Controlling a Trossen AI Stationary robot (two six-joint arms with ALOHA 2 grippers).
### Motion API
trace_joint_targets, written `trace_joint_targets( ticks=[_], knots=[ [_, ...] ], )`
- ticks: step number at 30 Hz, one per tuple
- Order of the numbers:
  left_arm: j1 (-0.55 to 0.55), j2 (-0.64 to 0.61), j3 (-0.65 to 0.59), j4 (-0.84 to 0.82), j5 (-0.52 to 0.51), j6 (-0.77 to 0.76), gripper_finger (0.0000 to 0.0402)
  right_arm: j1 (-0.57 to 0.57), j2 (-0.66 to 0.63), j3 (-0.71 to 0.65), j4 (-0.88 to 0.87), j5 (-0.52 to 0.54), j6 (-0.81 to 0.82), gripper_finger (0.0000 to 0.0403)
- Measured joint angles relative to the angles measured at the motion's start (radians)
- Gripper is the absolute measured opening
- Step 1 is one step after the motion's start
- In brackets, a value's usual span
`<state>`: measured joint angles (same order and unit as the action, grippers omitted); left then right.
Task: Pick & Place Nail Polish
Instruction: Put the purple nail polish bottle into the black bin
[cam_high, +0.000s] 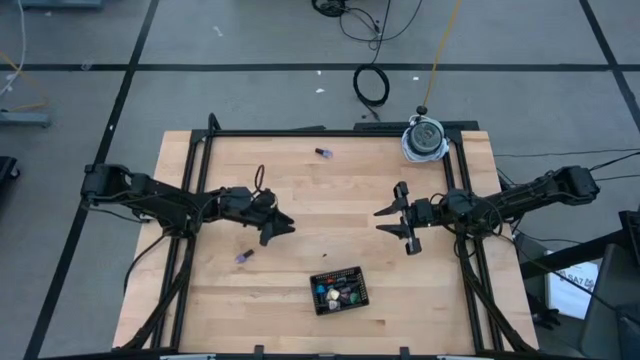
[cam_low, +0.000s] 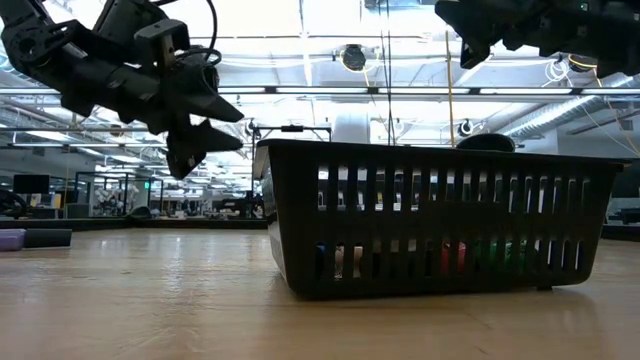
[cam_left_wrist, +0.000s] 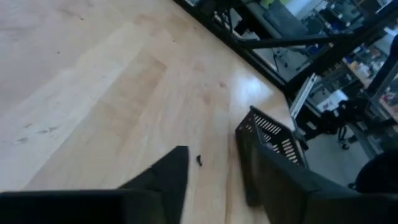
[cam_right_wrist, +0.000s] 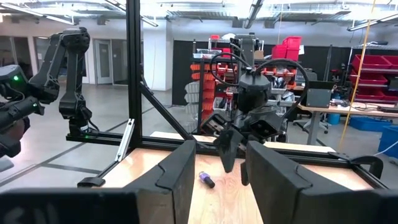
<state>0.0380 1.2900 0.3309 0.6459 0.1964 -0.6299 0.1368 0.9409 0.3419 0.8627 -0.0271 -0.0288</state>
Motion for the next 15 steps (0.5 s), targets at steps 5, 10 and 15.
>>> trace_joint_targets(
  ticks=[5, 10, 15],
  knots=[
    [0.000, 0.000, 0.000, -0.047, 0.071, 0.062, 0.0235, 0.000, 0.000, 0.000, 0.000, 0.000, -0.006, 0.0131],
    [-0.042, -0.026, 0.094, -0.374, 0.168, 0.034, 0.0239, 0.000, 0.000, 0.000, 0.000, 0.000, -0.006, 0.0131],
    [-0.175, -0.016, 0.353, -1.018, 0.042, 0.098, 0.0216, 0.000, 0.000, 0.000, -0.007, 0.000, -0.008, 0.0131]
  ],
)
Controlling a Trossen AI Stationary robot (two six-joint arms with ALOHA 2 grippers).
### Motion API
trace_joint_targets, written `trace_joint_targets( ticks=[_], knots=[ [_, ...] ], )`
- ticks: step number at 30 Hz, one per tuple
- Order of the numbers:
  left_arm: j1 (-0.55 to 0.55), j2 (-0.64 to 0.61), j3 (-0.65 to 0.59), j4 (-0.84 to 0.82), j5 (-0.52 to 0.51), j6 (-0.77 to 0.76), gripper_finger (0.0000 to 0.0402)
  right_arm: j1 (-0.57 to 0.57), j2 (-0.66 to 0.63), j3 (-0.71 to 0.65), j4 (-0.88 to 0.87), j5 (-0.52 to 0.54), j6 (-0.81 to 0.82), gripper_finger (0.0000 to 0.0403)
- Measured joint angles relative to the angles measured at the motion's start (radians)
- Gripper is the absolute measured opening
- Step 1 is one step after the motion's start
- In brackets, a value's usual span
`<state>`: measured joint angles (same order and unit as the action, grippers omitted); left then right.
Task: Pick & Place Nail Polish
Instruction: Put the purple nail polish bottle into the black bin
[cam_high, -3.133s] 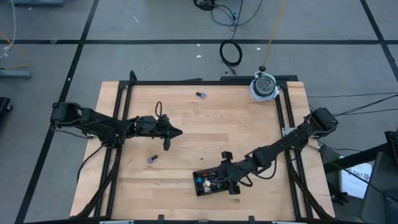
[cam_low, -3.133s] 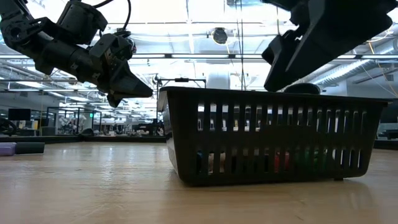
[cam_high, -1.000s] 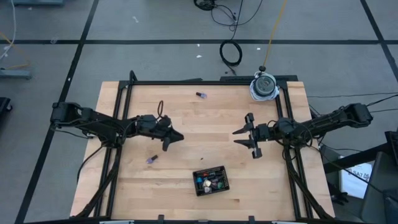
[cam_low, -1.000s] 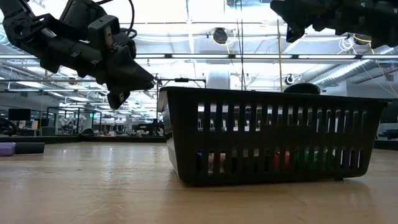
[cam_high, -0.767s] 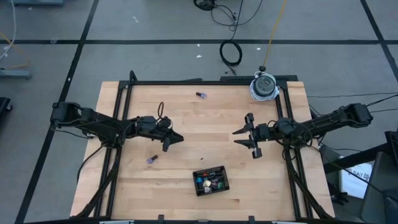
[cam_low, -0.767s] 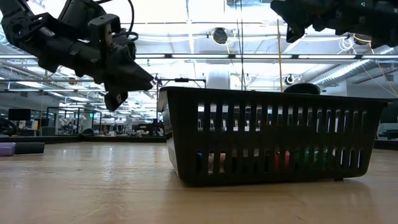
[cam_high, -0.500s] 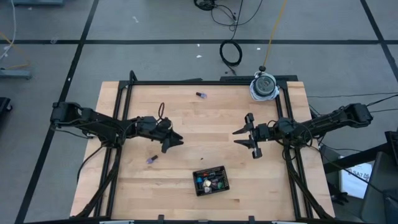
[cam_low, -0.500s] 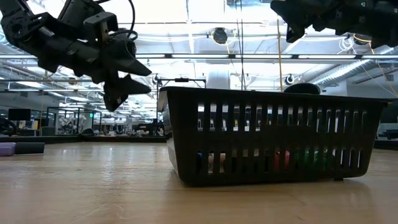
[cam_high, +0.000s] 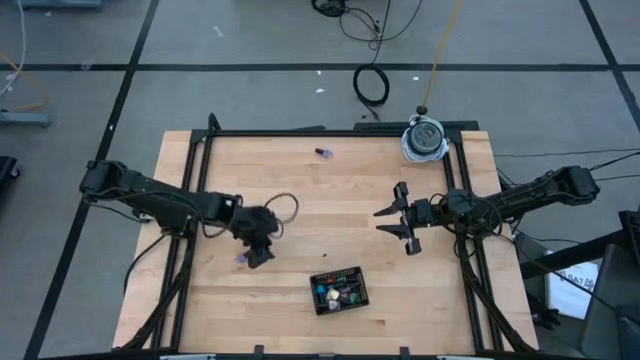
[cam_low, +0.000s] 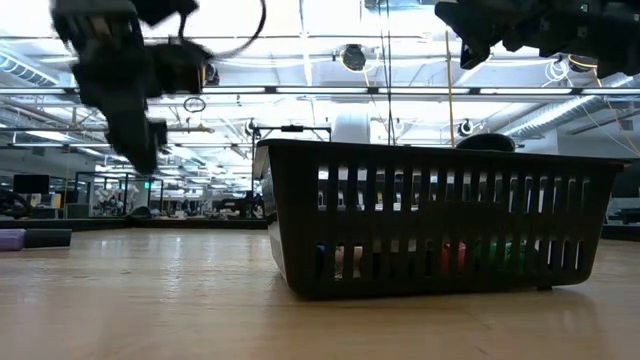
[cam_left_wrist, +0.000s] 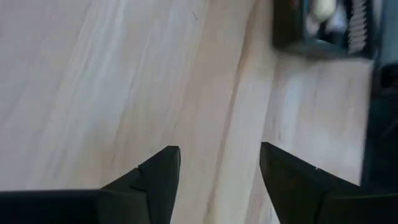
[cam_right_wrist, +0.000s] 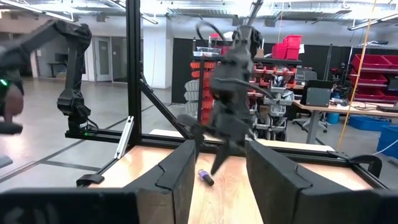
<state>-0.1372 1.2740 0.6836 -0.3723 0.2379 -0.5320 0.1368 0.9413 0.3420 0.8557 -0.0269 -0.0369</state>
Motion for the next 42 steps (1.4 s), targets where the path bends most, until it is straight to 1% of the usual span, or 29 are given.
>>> trace_joint_targets(
  ticks=[2, 4, 7, 9, 13, 17, 25, 30, 33, 42],
  knots=[
    [-0.056, 0.016, 0.098, -0.173, -0.084, -0.001, 0.0207, 0.000, 0.000, 0.000, -0.001, 0.000, 0.000, 0.0132],
    [-0.111, 0.021, 0.165, -0.303, -0.185, -0.021, 0.0198, 0.000, 0.000, 0.000, -0.001, 0.000, 0.000, 0.0131],
    [-0.178, 0.024, 0.199, -0.362, -0.311, -0.104, 0.0188, 0.000, 0.000, 0.000, -0.001, 0.000, 0.000, 0.0131],
    [-0.207, 0.024, 0.194, -0.391, -0.339, -0.169, 0.0184, 0.000, 0.000, 0.000, -0.001, 0.000, 0.002, 0.0131],
    [-0.254, 0.048, 0.175, -0.480, -0.351, -0.304, 0.0182, 0.001, 0.000, 0.000, -0.003, -0.001, 0.002, 0.0132],
    [-0.282, 0.081, 0.160, -0.510, -0.417, -0.364, 0.0182, 0.001, 0.000, 0.000, -0.008, -0.001, 0.001, 0.0131],
    [-0.291, 0.187, 0.155, -0.495, -0.418, -0.394, 0.0182, 0.001, 0.000, 0.000, -0.008, -0.001, 0.000, 0.0132],
    [-0.291, 0.257, 0.155, -0.495, -0.343, -0.398, 0.0182, 0.001, 0.000, 0.000, -0.008, -0.001, -0.001, 0.0132],
    [-0.290, 0.288, 0.155, -0.497, -0.318, -0.399, 0.0182, 0.001, 0.000, 0.000, -0.008, -0.001, -0.001, 0.0132],
    [-0.290, 0.365, 0.159, -0.495, -0.317, -0.406, 0.0182, 0.001, 0.000, 0.000, -0.012, -0.001, -0.001, 0.0131]
  ],
)
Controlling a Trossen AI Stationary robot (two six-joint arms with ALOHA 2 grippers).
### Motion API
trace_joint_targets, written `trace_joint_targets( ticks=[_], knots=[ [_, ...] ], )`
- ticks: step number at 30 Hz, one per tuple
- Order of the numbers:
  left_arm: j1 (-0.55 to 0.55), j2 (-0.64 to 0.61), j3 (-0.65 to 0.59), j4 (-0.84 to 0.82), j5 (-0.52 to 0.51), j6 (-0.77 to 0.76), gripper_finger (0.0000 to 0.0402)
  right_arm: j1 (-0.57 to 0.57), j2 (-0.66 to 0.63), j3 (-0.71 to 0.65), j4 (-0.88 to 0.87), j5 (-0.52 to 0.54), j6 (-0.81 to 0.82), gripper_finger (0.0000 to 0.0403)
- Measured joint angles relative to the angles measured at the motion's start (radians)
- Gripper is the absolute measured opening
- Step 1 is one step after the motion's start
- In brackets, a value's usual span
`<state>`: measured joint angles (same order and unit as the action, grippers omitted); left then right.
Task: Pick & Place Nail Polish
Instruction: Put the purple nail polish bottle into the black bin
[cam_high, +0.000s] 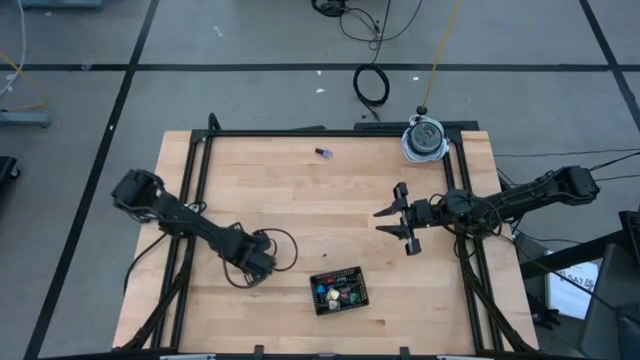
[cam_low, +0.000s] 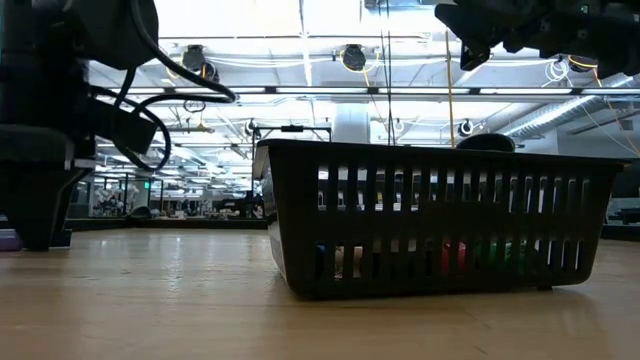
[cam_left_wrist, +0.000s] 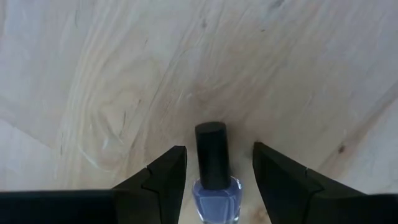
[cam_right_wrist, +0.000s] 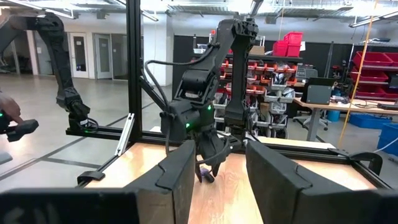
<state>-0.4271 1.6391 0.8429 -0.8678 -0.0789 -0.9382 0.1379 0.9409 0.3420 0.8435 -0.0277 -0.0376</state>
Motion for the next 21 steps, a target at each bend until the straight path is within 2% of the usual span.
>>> trace_joint_targets(
  ticks=[5, 8, 15, 21],
  knots=[
    [0.000, 0.035, 0.001, 0.000, 0.016, 0.001, 0.0181, 0.000, 0.000, 0.000, -0.003, 0.000, 0.000, 0.0132],
    [0.000, 0.039, 0.001, 0.004, 0.035, 0.014, 0.0162, 0.000, 0.000, 0.000, -0.003, 0.000, 0.000, 0.0131],
    [-0.001, 0.040, 0.000, 0.016, 0.042, -0.010, 0.0032, 0.000, 0.000, 0.000, -0.003, 0.000, 0.000, 0.0132],
    [-0.011, 0.042, -0.001, 0.038, -0.013, 0.015, 0.0032, 0.000, 0.000, 0.000, -0.009, 0.000, 0.000, 0.0132]
  ],
)
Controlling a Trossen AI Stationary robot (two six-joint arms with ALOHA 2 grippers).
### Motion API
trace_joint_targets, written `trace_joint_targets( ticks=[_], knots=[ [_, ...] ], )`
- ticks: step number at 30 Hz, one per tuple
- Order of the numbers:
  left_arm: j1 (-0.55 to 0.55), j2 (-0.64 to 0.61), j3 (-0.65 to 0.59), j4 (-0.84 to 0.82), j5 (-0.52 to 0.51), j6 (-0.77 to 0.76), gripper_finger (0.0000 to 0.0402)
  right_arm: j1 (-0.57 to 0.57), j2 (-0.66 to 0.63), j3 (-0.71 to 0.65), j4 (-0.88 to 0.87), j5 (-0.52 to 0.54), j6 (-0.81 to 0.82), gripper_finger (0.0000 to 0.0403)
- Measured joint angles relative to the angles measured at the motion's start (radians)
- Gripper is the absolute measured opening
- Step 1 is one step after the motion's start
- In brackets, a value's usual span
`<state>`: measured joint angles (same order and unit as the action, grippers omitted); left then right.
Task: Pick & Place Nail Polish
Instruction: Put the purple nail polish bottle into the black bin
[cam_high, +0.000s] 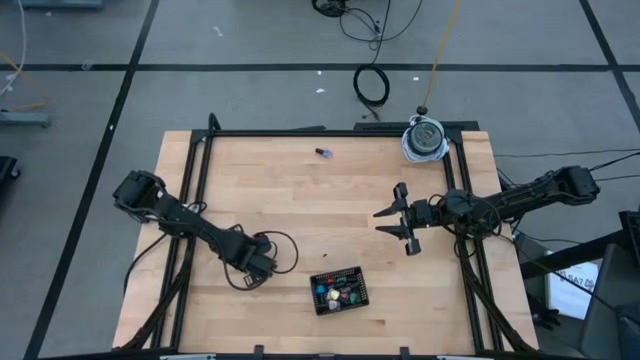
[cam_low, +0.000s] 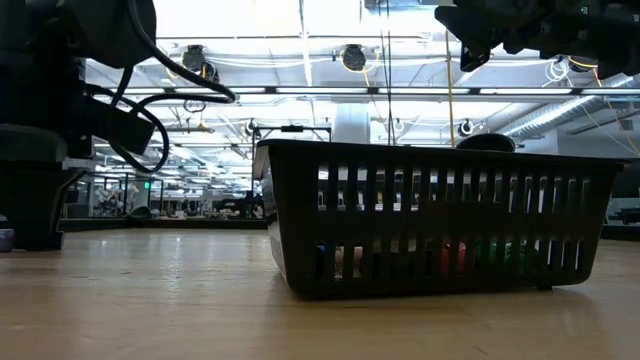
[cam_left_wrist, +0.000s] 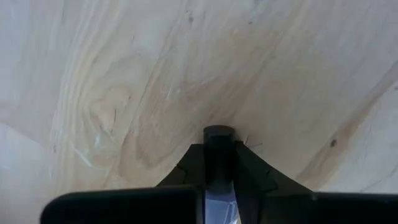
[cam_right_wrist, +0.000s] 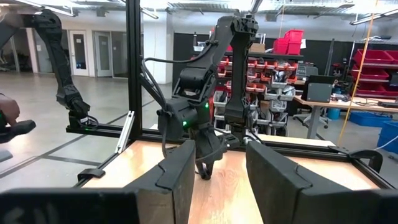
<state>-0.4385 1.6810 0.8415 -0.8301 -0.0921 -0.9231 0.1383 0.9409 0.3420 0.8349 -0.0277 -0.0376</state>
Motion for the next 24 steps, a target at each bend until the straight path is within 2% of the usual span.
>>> trace_joint_targets(
  ticks=[3, 6, 17, 24],
  knots=[
    [-0.012, -0.016, 0.006, 0.015, -0.045, 0.024, 0.0032, 0.000, 0.000, 0.000, -0.002, 0.000, 0.000, 0.0132],
    [-0.029, -0.048, 0.020, 0.017, -0.161, 0.021, 0.0032, 0.000, 0.000, 0.000, 0.000, 0.001, 0.000, 0.0132],
    [-0.121, -0.306, 0.045, 0.175, -0.431, 0.084, 0.0032, 0.000, 0.000, 0.000, 0.003, 0.004, 0.000, 0.0132],
    [-0.174, -0.393, 0.045, 0.273, -0.529, 0.157, 0.0032, 0.000, 0.000, 0.000, 0.006, 0.004, 0.003, 0.0132]
  ],
)
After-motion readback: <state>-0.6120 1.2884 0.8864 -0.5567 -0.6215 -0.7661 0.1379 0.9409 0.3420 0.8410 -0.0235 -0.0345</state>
